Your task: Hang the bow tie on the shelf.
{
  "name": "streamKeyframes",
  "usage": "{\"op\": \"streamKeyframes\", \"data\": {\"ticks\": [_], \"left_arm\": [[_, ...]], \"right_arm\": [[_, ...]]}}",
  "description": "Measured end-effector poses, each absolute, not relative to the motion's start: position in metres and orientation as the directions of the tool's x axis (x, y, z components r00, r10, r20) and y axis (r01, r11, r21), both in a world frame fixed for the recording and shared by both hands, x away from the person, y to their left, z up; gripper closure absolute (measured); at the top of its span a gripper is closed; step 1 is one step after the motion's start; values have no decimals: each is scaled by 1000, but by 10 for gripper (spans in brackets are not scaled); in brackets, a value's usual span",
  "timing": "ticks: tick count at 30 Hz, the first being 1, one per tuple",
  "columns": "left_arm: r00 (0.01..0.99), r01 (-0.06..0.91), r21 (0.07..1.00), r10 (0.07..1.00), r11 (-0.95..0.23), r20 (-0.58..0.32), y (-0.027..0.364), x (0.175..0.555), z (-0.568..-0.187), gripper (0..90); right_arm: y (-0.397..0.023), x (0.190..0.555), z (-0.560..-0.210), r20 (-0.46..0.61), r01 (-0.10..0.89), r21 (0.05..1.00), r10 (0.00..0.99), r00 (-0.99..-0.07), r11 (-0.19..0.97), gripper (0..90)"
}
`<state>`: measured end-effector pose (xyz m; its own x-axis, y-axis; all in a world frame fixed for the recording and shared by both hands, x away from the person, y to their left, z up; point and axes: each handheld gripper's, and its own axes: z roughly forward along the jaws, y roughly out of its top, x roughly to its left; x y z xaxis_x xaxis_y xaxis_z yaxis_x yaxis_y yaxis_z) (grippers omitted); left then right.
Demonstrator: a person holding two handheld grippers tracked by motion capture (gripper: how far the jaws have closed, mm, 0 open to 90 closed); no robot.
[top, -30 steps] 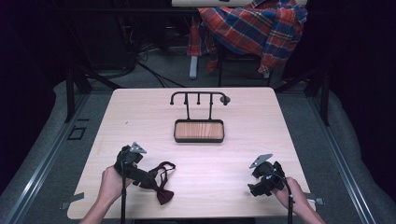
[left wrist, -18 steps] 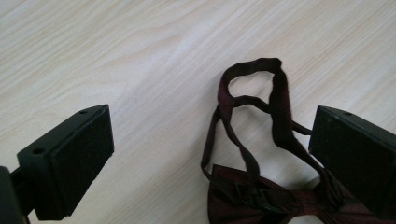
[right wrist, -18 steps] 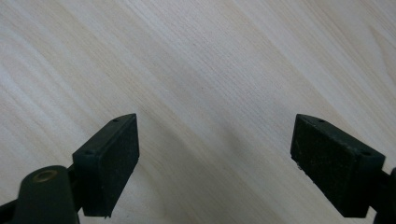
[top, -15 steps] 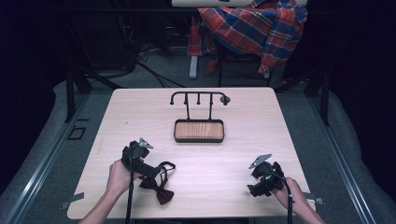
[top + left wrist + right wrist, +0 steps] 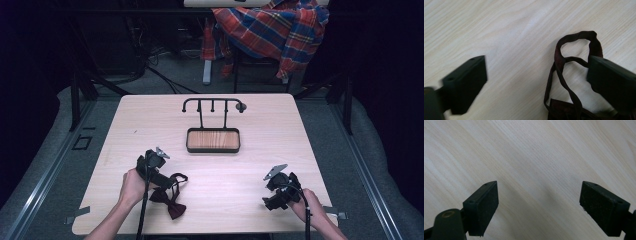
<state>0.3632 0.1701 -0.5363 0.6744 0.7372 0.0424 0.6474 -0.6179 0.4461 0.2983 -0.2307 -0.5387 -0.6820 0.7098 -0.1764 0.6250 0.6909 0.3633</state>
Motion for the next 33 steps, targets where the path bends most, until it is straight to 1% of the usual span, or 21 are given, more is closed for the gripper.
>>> {"op": "streamKeyframes", "data": {"ticks": [3, 5, 6, 7, 11, 12, 13, 16, 18, 19, 22, 24, 25, 33], "left_arm": [[704, 627, 429, 709, -650, 46, 162, 363, -539, 386], [709, 623, 424, 704, -657, 49, 160, 363, -540, 419], [715, 617, 422, 697, -664, 51, 159, 363, -541, 419], [723, 613, 419, 689, -670, 45, 158, 364, -542, 468], [735, 605, 413, 677, -681, 40, 157, 363, -542, 537], [741, 601, 409, 671, -687, 38, 156, 363, -543, 537], [744, 596, 411, 667, -689, 40, 155, 361, -544, 583], [759, 585, 398, 650, -707, 39, 154, 360, -545, 639], [760, 583, 395, 648, -710, 41, 154, 359, -546, 653], [766, 581, 384, 642, -717, 40, 154, 360, -547, 676], [770, 581, 375, 637, -723, 36, 154, 359, -548, 711], [775, 574, 370, 631, -731, 44, 154, 359, -548, 720], [778, 571, 371, 627, -733, 43, 153, 358, -548, 746], [795, 550, 352, 603, -757, 55, 151, 356, -549, 843]], "right_arm": [[-232, 296, -536, -176, 620, 381, 712, -679, 686, 153], [-232, 297, -534, -178, 618, 380, 710, -681, 688, 152], [-232, 297, -534, -178, 618, 380, 710, -681, 688, 152], [-230, 297, -536, -178, 620, 378, 711, -680, 687, 152], [-229, 298, -538, -169, 622, 371, 709, -685, 690, 152], [-230, 298, -538, -170, 622, 370, 708, -685, 691, 152], [-231, 297, -537, -174, 619, 369, 706, -686, 693, 152], [-231, 296, -536, -172, 622, 392, 718, -674, 678, 152], [-231, 296, -536, -171, 621, 393, 718, -675, 678, 152], [-230, 297, -535, -176, 619, 379, 711, -681, 688, 152], [-230, 297, -536, -174, 621, 373, 709, -683, 690, 152], [-231, 297, -536, -176, 618, 366, 704, -689, 696, 153], [-231, 296, -536, -171, 621, 388, 715, -678, 681, 152], [-231, 297, -535, -174, 619, 375, 708, -684, 690, 152]]}}
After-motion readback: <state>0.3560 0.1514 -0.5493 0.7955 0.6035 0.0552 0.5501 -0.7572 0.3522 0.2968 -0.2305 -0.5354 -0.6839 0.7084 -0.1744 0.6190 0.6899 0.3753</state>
